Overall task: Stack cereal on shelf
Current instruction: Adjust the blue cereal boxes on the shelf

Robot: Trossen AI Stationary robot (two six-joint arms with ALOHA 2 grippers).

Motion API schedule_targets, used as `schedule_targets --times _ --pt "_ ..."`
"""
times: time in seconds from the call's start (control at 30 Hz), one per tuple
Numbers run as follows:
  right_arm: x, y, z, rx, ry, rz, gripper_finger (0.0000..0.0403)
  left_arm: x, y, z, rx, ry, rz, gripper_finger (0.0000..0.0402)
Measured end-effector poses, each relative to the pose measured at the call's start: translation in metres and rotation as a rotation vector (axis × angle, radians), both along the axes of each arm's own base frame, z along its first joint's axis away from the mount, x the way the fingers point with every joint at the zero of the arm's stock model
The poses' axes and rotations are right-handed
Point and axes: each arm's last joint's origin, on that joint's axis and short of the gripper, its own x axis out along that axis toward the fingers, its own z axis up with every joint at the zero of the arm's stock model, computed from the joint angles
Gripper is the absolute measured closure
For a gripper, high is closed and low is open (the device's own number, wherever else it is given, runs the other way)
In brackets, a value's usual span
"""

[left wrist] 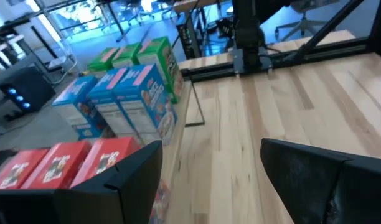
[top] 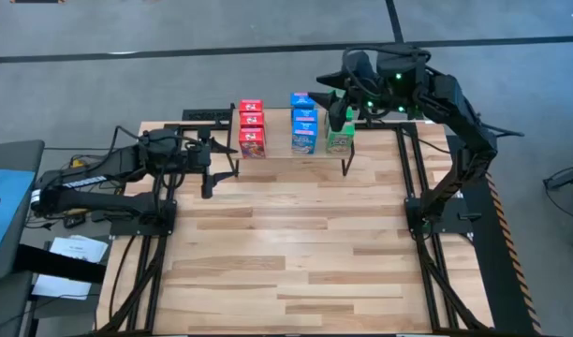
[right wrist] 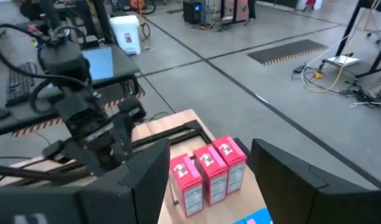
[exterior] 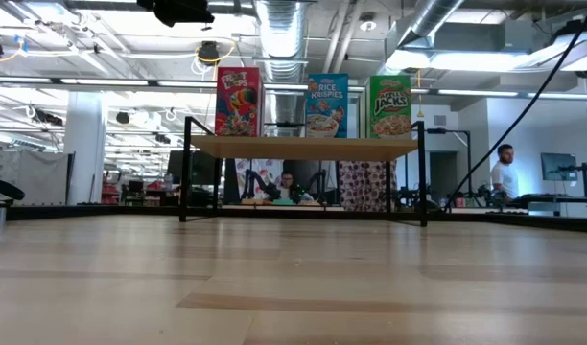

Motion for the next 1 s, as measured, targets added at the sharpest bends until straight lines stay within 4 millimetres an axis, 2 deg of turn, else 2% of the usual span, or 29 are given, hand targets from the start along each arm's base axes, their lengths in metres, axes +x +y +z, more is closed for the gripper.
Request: schedule_targets --times 0.23,0.47,0.73,0.9,1.0 --pt "0.012 -0.009 -0.007 0.005 0.022 -0.021 0.0152 0.004 0.001 0.007 0.000 -0.082 -0.004 0.0140" --pt "0.025 -0.013 -0.020 -0.043 0.118 0.000 0.0152 0.004 0.002 0.012 -0.014 -0.134 0.046 0.0140" --pt "0.012 -0.034 -0.033 -0.076 0.302 -0.039 0.0152 0.004 0.003 0.012 -0.007 -0.138 0.094 0.0140" --pt "0.003 -0.049 -0.038 -0.034 0.364 -0.095 0.0152 0.004 0.003 0.009 -0.013 -0.112 0.095 0.0140" --pt "0.007 -0.052 -0.045 -0.038 0.411 -0.086 0.0152 0.003 0.003 0.007 -0.019 -0.083 0.096 0.0140"
